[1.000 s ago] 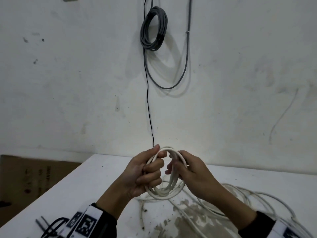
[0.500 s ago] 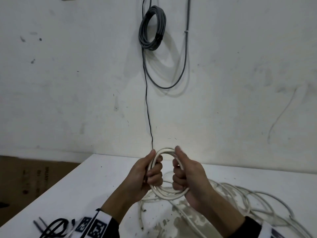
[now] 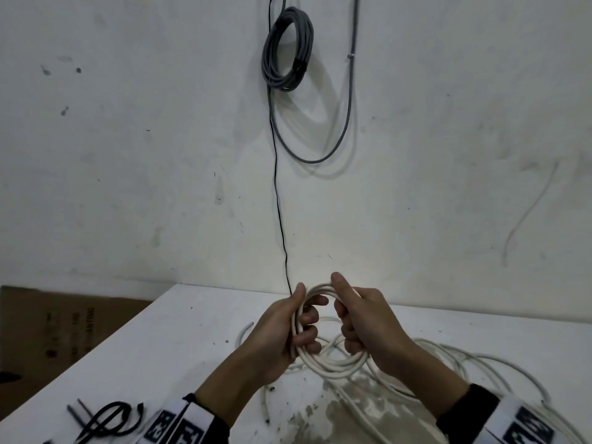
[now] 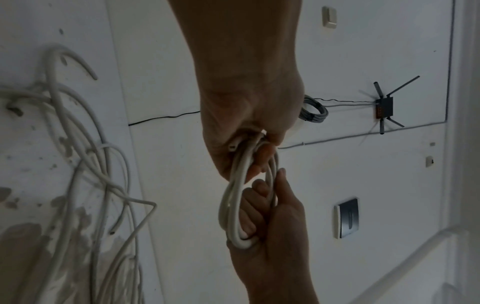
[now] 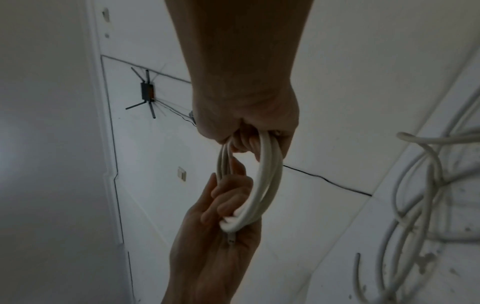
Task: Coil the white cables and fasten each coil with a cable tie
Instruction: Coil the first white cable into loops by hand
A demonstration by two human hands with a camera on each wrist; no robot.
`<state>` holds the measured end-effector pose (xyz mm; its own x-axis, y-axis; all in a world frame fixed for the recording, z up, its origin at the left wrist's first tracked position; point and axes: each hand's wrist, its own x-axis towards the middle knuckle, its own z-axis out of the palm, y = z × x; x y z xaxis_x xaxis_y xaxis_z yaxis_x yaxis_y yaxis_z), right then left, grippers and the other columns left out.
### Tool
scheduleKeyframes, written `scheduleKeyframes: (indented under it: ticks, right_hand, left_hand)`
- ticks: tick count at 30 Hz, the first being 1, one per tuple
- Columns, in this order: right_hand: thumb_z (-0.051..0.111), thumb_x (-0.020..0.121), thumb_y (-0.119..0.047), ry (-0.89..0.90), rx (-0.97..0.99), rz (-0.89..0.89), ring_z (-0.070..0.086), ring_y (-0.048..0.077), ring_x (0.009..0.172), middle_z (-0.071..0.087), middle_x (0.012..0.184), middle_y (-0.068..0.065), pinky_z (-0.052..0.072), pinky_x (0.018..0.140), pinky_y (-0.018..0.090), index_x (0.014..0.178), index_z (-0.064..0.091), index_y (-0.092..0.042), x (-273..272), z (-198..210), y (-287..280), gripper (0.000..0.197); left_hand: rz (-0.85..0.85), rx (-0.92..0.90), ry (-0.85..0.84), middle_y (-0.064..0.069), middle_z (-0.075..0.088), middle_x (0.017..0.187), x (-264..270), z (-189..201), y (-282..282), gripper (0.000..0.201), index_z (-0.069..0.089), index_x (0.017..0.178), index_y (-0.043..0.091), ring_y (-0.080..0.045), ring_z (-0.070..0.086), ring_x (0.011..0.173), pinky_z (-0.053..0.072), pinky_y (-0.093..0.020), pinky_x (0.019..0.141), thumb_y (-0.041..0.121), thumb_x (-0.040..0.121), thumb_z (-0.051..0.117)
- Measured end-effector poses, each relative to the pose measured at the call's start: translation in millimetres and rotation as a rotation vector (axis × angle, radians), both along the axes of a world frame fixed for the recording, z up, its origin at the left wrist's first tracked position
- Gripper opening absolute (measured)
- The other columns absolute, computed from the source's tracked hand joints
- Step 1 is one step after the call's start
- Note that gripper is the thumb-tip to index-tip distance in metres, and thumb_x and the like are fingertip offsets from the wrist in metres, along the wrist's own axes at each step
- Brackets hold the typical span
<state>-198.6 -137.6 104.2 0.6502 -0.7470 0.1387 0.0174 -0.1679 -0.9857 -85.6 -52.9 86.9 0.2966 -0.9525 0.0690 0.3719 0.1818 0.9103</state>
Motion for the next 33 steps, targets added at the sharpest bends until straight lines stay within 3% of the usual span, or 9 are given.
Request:
scheduleKeyframes:
  ticks: [5,9,13,17,20,23,26,30,33]
  right_hand:
    - [0.042,0.097,-0.041,0.08,-0.049,0.15,0.034,0.017,0.033,0.035,0.046,0.003,0.043,0.042,0.026,0.073,0.057,-0.008,-7.4,-0.3,-3.3,0.043]
    - [0.038,0.1,-0.036,0.035,-0.137,0.191,0.042,0.019,0.035,0.045,0.063,0.01,0.048,0.043,0.031,0.089,0.055,-0.011,-10.2,-5.7,-3.3,0.032]
    - [0.034,0.1,-0.037,0.02,-0.228,0.185,0.052,0.022,0.043,0.052,0.076,0.006,0.048,0.048,0.031,0.112,0.05,-0.026,-11.2,-8.4,-4.0,0.023]
    - [0.036,0.1,-0.026,-0.083,-0.302,0.131,0.06,0.019,0.054,0.052,0.067,0.005,0.048,0.055,0.024,0.103,0.059,-0.022,-9.5,-10.2,-1.0,0.024]
    - [0.038,0.099,-0.026,-0.115,-0.221,0.06,0.057,0.015,0.048,0.049,0.055,-0.001,0.046,0.05,0.022,0.1,0.059,-0.011,-4.0,-14.9,4.8,0.026]
    - [0.042,0.098,-0.031,-0.132,-0.027,0.02,0.032,0.01,0.034,0.034,0.043,-0.007,0.033,0.039,0.022,0.078,0.053,-0.006,-1.8,-14.7,5.2,0.035]
    - [0.043,0.097,-0.038,-0.166,0.12,0.02,0.019,0.01,0.034,0.028,0.042,-0.004,0.02,0.039,0.018,0.062,0.046,-0.009,-6.3,-4.4,-1.5,0.046]
    - [0.043,0.097,-0.04,-0.065,-0.049,0.006,0.021,0.01,0.036,0.029,0.044,-0.001,0.02,0.04,0.019,0.058,0.043,-0.011,-9.1,-3.9,-6.8,0.048]
    - [0.044,0.095,-0.042,0.019,-0.224,-0.036,0.027,0.011,0.035,0.032,0.045,0.001,0.027,0.038,0.021,0.057,0.045,-0.012,-4.8,-8.3,-6.4,0.049]
  left_hand:
    - [-0.064,0.055,0.013,0.004,0.026,0.047,1.9,-1.0,1.1,0.045,0.061,0.082,0.004,-0.005,0.019,0.029,0.027,-0.017,0.037,0.033,0.096,0.03]
    - [0.006,0.075,0.032,0.006,0.022,0.04,-0.4,1.7,-1.5,0.049,0.054,0.066,0.008,-0.005,0.016,0.028,0.017,-0.012,0.034,0.042,0.095,0.033]
    - [0.146,0.02,0.045,0.006,0.022,0.039,-3.2,1.6,-5.1,0.043,0.048,0.064,0.008,-0.005,0.015,0.028,0.014,-0.012,0.034,0.033,0.097,0.037]
    - [0.213,-0.072,0.091,0.007,0.022,0.038,-6.3,5.1,-6.1,0.042,0.048,0.065,0.007,-0.004,0.016,0.027,0.014,-0.012,0.034,0.029,0.098,0.035]
    - [0.264,-0.132,0.115,0.007,0.022,0.038,-10.4,4.6,-9.4,0.043,0.049,0.065,0.006,-0.004,0.016,0.028,0.015,-0.013,0.033,0.028,0.099,0.035]
    - [0.211,-0.148,0.16,0.007,0.024,0.038,-10.9,0.5,-9.2,0.042,0.05,0.069,0.005,-0.004,0.018,0.027,0.018,-0.015,0.031,0.028,0.099,0.033]
    - [0.028,-0.097,0.104,0.003,0.032,0.044,-8.1,0.8,-0.6,0.036,0.054,0.083,0.001,-0.009,0.034,0.034,0.037,-0.022,0.039,0.025,0.098,0.031]
    - [0.056,-0.058,-0.14,-0.012,0.06,0.075,-4.1,3.2,9.5,0.03,0.054,0.118,0.004,-0.026,0.061,0.061,0.054,-0.034,0.057,0.01,0.098,0.033]
    - [0.08,-0.046,-0.247,-0.014,0.062,0.1,-4.9,0.9,10.5,0.033,0.054,0.122,0.013,-0.026,0.065,0.076,0.057,-0.041,0.068,0.024,0.1,0.032]
